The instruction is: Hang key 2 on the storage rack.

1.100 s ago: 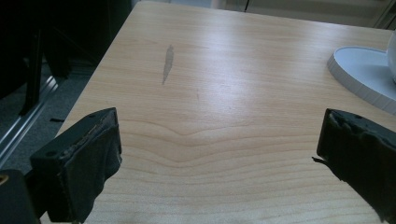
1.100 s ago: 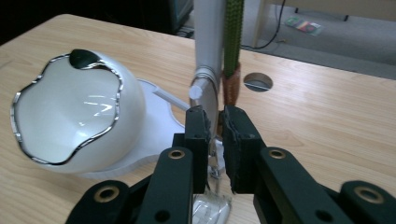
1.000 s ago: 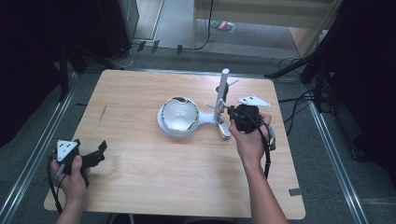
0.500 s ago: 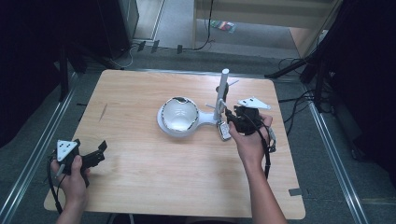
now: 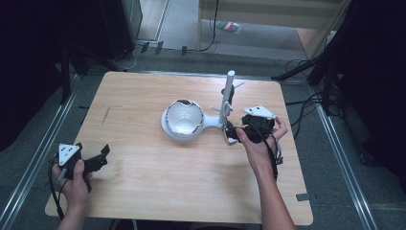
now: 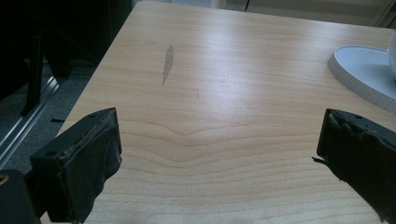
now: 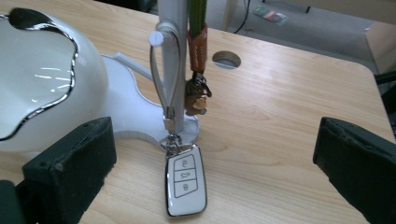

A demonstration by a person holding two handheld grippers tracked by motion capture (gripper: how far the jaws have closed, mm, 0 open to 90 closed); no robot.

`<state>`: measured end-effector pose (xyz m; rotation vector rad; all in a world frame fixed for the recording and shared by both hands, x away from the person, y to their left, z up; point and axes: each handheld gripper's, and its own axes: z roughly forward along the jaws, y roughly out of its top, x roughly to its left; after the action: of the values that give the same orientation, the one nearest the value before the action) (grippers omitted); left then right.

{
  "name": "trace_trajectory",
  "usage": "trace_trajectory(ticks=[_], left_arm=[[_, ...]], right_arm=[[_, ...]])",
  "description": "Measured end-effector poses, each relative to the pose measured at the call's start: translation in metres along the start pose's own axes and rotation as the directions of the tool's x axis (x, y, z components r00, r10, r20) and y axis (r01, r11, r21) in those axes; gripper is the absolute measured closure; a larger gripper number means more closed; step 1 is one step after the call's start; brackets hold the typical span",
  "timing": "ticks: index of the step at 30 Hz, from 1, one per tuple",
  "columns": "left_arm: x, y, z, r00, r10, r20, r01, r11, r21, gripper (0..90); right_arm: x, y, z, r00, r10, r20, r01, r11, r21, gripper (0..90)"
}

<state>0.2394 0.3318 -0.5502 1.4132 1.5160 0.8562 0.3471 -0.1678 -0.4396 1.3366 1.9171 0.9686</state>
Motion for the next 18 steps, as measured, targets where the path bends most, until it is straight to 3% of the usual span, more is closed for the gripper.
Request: trace_trajectory(ticks=[18], left_arm=[[0.0,0.0,0.0,1.0,0.004,-0.003,-0.004,1.0,0.002,0.1]], right_arm=[[-0.012,-0.022,-0.008,0.9999,0.014,0.002,-0.014,1.0,0.014,0.0]])
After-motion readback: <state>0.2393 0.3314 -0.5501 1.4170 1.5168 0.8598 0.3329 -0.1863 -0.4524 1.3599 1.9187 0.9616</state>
